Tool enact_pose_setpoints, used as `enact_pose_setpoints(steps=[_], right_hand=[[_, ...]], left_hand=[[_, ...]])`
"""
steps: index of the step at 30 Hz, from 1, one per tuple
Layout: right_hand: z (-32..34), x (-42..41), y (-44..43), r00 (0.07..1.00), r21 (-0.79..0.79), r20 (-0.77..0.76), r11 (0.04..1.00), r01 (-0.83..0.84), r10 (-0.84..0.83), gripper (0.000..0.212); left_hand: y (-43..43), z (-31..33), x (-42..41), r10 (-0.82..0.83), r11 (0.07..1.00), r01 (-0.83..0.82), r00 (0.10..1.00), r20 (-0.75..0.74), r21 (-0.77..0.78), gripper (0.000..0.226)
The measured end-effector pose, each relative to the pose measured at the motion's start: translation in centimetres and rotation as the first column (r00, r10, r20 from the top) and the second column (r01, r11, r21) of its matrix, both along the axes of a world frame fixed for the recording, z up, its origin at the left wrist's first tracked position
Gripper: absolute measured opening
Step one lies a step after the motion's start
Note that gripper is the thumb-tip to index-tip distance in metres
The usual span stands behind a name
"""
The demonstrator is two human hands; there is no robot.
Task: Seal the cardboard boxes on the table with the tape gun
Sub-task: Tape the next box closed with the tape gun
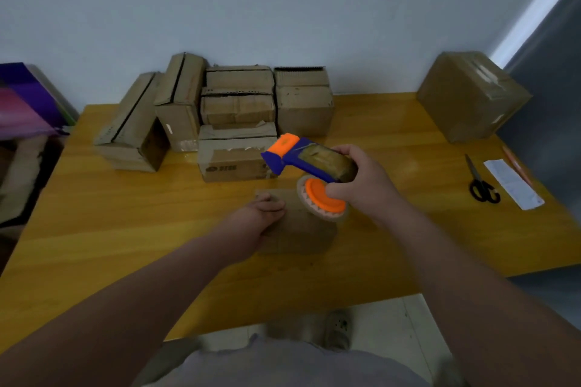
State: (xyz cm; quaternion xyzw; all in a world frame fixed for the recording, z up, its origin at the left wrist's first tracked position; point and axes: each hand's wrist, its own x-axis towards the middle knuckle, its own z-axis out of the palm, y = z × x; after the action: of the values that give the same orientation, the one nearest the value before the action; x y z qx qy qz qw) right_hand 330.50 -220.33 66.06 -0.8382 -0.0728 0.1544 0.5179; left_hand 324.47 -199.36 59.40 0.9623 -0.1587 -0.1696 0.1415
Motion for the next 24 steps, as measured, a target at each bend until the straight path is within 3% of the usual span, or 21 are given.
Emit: enact_pose_setpoints(steps=[3, 7, 10, 12, 14, 16, 18, 20, 21, 24], right_hand=[[-0.6, 0.2, 0.6, 0.998, -0.028, 0.018, 0.998, -0.058, 0.059, 0.065], [-1.6, 0.2, 0.6, 0.976, -0.248, 0.117, 0.957, -0.149, 0.182, 0.059], [-2.4, 0.0, -0.1, 0.964, -0.315, 0.178, 0.939, -0.135, 0.198, 0.061], [-2.6, -0.1, -0.8, 0.968, -0.333, 0.18, 0.937, -0.11, 0.178, 0.063], [-2.9, -0.1, -1.5, 0.968, -0.341, 0.177, 0.934, -0.111, 0.18, 0.061], [-3.1, -0.2, -2.0, 0.968, -0.329, 0.168, 0.936, -0.121, 0.185, 0.06], [-3.4, -0.3, -2.3, 0.967, -0.328, 0.173, 0.936, -0.123, 0.188, 0.06], [-3.7, -0.3, -2.4, 0.961, -0.349, 0.192, 0.929, -0.124, 0.201, 0.062], [-3.8, -0.3, -2.4, 0.958, -0.358, 0.198, 0.925, -0.127, 0.208, 0.063], [-3.8, -0.3, -2.3, 0.956, -0.358, 0.203, 0.925, -0.129, 0.212, 0.063]], left_hand=[[0.8, -0.1, 0.3, -0.034, 0.999, 0.034, 0.999, -0.011, -0.027, 0.062], [1.0, 0.2, 0.2, -0.031, 0.998, 0.034, 0.998, 0.05, -0.061, 0.058], [0.8, 0.2, -0.2, -0.008, 0.997, 0.015, 0.997, 0.082, -0.077, 0.056], [0.8, 0.3, -0.5, 0.051, 0.988, -0.038, 0.995, 0.084, -0.147, 0.052], [0.7, 0.5, -0.7, 0.207, 0.935, -0.169, 0.974, 0.092, -0.313, 0.04], [0.4, 0.8, -0.6, 0.498, 0.75, -0.413, 0.867, 0.029, -0.517, 0.025], [0.0, 1.6, -0.4, 0.686, 0.399, -0.641, 0.683, -0.25, -0.656, 0.02], [-0.4, 2.7, -0.1, 0.546, 0.051, -0.751, 0.573, -0.611, -0.658, 0.025], [-0.5, 3.3, 0.1, 0.438, -0.044, -0.786, 0.54, -0.719, -0.617, 0.029], [-0.8, 3.8, 0.5, 0.291, -0.107, -0.859, 0.454, -0.842, -0.5, 0.033]])
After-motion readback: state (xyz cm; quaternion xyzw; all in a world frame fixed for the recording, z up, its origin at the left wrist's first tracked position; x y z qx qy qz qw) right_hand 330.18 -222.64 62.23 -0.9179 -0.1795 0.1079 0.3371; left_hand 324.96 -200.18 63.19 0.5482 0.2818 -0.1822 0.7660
